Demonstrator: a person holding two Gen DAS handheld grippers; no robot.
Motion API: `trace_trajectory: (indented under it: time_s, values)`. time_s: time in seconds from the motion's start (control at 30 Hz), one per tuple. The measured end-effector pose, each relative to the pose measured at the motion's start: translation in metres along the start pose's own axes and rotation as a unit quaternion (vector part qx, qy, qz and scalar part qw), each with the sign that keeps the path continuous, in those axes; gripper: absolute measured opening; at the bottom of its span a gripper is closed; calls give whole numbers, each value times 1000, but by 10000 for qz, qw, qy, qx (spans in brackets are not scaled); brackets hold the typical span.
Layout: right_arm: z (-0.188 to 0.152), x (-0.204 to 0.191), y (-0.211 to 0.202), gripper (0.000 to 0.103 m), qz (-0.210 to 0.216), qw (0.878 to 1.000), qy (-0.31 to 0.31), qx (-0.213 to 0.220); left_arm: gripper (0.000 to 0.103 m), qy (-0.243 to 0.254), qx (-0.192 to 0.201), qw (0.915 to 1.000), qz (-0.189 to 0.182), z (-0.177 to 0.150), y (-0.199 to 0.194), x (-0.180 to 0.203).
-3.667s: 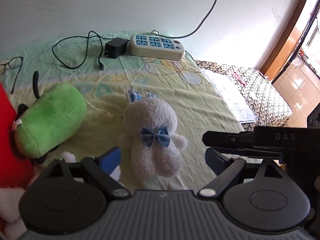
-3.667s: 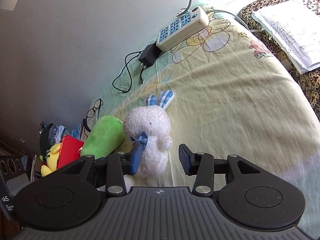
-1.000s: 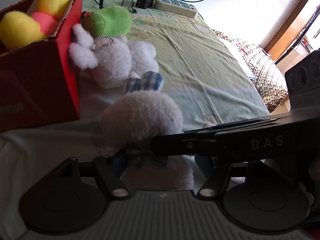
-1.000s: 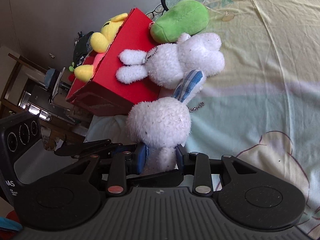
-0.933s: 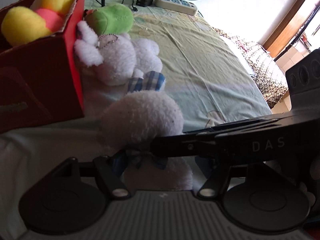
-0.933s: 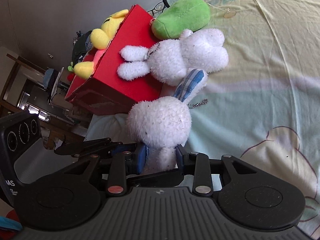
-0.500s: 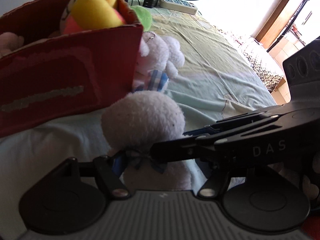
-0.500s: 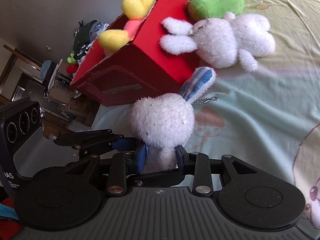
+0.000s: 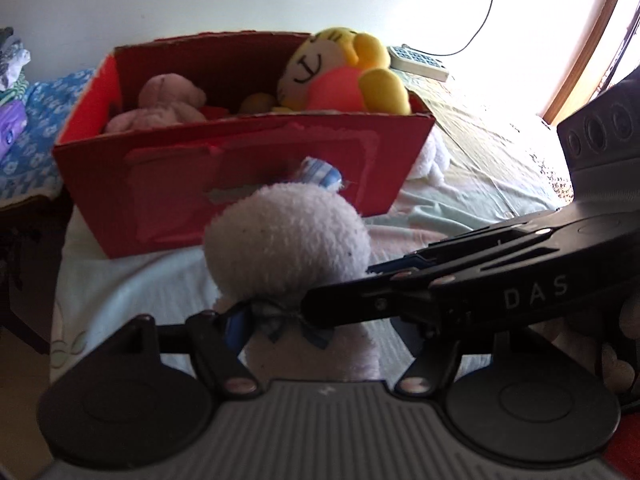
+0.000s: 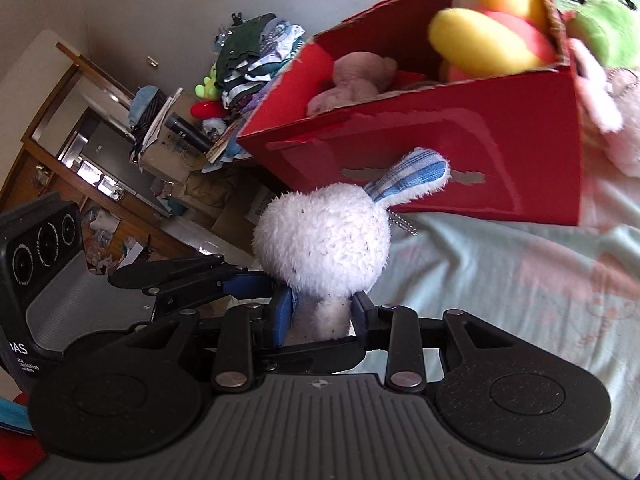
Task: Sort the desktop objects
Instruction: 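Carry the white bunny with the right tool over the red box, then lower the white bunny into the red box beside the tiger plush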
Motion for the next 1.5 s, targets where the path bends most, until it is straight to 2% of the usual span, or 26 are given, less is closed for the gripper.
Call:
trace_trajectory:
  time_s: [0.17,0.37,0.63,0.83,1.07,1.3,1.5]
  values:
    - [11,-42,5,35,215,9989,-364,194,72,20,367,9990,251,7,-42,-18]
    - [32,-78,3,35,442,9951,-632,622,73,140,805,9957,434,25,-81,-27]
    - [72,-80,-13,36,398,9893,-614,1264,72,473,1189,9911,367,71,-92,-27]
    - [101,-58,-22,37,54,9854,-522,1620,72,655,1207,9904,159,110,-70,-29]
    - [126,-19,-27,37,-499,9805,-161,1892,72,725,1092,9906,-398,149,-27,-30]
    - [140,15,-9,36,-1290,9738,-25,1871,72,473,768,9925,-826,164,29,-42]
    - [147,34,12,35,-1821,9681,-25,1723,72,482,377,9930,-1014,164,65,-50]
Point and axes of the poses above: each gripper's, at about its wrist camera, not at the fingertips, and y roughly the way its jaws point, x to its right, z to its top, the point moved 9 cm from there along y, roughly the way its jaws point, and after that the axes turned 13 degrees about -z, right-handed, at the moved point
